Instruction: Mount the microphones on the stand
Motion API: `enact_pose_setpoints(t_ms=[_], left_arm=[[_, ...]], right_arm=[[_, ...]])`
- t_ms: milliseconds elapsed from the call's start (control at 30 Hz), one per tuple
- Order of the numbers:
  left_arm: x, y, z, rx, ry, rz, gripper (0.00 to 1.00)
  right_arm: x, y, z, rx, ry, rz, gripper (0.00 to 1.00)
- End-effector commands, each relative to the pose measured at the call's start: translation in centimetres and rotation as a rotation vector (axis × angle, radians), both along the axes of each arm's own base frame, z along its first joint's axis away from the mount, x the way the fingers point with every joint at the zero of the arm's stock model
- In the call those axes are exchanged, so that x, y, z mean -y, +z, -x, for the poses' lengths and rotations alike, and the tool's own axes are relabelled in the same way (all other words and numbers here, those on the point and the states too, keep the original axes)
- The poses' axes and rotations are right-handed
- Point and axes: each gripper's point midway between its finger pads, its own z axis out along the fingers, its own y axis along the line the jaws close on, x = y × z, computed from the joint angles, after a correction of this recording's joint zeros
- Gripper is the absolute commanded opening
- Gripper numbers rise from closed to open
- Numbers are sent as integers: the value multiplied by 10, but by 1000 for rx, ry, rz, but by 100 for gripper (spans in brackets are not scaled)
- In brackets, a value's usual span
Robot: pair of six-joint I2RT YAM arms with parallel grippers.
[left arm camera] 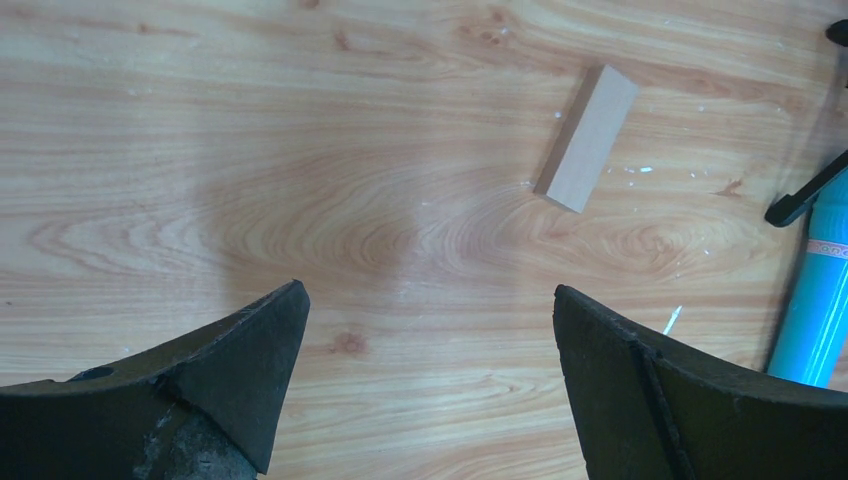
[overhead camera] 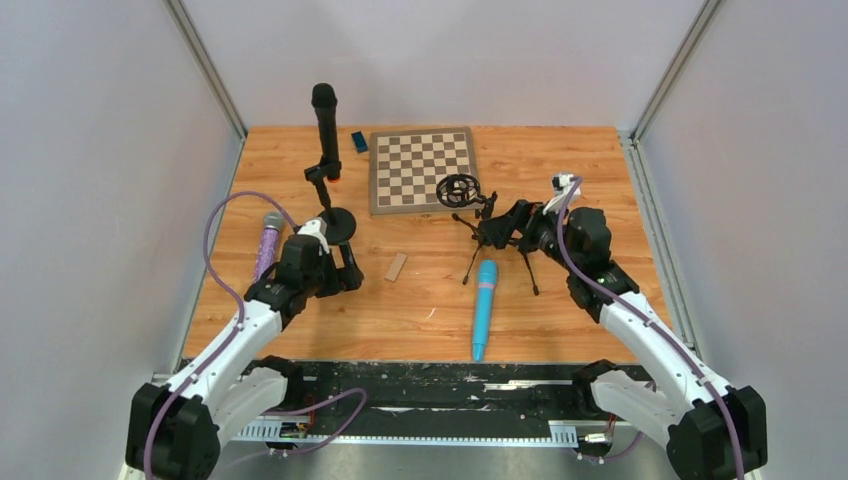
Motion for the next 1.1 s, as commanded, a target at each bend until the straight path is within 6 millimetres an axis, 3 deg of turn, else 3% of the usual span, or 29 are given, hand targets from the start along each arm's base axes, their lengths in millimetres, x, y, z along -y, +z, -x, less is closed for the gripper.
enact_pose_setpoints(t_ms=[0,167,333,500,600,733,833,1067], left_arm=[[1,45,-16,215,5,-71,100],[24,86,-15,430,-107,3,100],[42,159,-25,677,-155,117,100],[52,215,-44,756,-134,178,100],[63,221,-50,728,-135,237,100],[81,209,-45,701,-183,354,100],[79,198,-39,672,-176,357,100],[65,208,-27,725,-141,353,100]], right_arm=[[8,31,-12,70,-20,-9,100],[7,44,-21,84,-21,-16,100],[0,48,-31,76,6,-14,100],[-4,48,-44,53,3,-8,100],[-4,42,-54,18,-14,-3,100],[-2,25,-71,-67,-58,33,99],[0,16,-83,-107,-84,58,98],[1,-3,-101,-210,-100,44,94]])
